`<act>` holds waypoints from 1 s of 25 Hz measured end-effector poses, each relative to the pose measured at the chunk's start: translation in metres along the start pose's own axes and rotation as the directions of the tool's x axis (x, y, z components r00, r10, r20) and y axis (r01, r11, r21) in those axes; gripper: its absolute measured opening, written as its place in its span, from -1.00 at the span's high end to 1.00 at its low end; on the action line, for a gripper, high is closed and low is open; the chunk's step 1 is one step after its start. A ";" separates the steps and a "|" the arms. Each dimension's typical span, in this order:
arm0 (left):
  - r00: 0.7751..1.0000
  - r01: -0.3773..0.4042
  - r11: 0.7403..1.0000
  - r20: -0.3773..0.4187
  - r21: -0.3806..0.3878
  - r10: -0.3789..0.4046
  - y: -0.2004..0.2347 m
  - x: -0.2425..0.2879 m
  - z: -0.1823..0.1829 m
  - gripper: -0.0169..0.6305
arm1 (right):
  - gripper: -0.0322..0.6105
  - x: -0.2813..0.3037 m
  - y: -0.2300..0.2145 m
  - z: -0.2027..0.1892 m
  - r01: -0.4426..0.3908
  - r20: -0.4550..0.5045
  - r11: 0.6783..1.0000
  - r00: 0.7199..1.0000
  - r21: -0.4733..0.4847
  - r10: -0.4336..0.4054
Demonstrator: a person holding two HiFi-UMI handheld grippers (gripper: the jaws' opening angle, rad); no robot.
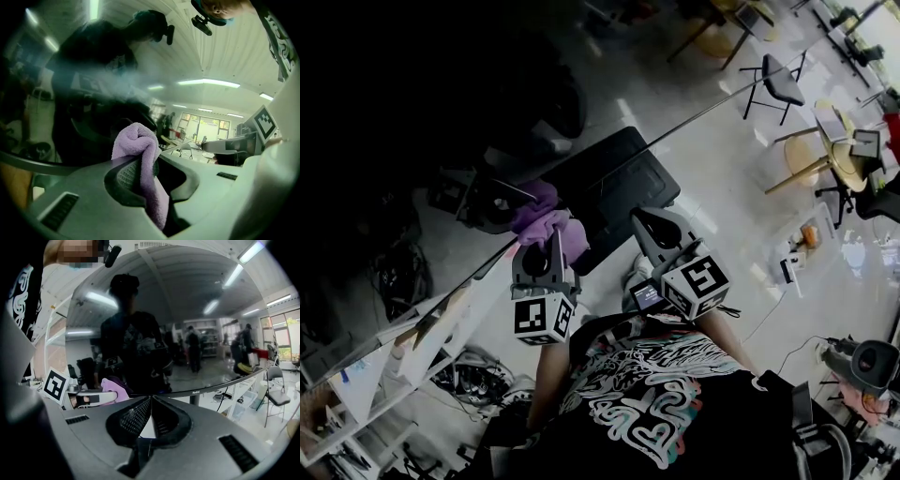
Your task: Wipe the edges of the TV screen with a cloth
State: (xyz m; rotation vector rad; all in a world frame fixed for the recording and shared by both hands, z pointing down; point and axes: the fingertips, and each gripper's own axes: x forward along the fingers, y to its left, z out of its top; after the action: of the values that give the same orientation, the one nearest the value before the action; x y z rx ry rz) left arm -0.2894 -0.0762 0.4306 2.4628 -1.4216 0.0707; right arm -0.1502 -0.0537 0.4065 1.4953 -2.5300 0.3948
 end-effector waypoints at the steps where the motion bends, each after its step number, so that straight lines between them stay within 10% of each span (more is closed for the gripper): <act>1: 1.000 0.006 1.000 -0.001 -0.001 -0.006 -0.003 0.003 0.000 0.73 | 0.80 -0.001 -0.004 0.000 0.005 0.000 1.000 1.000 0.002 -0.005; 25: 0.995 0.093 0.995 -0.027 -0.024 -0.094 -0.006 0.016 -0.005 0.73 | 0.80 -0.002 -0.009 0.002 0.081 0.036 0.997 0.996 0.005 -0.081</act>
State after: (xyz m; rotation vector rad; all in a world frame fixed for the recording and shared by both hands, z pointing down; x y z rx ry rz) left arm -0.2760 -0.0856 0.4368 2.4955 -1.2869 0.0685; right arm -0.1408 -0.0565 0.4056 1.6143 -2.4868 0.3636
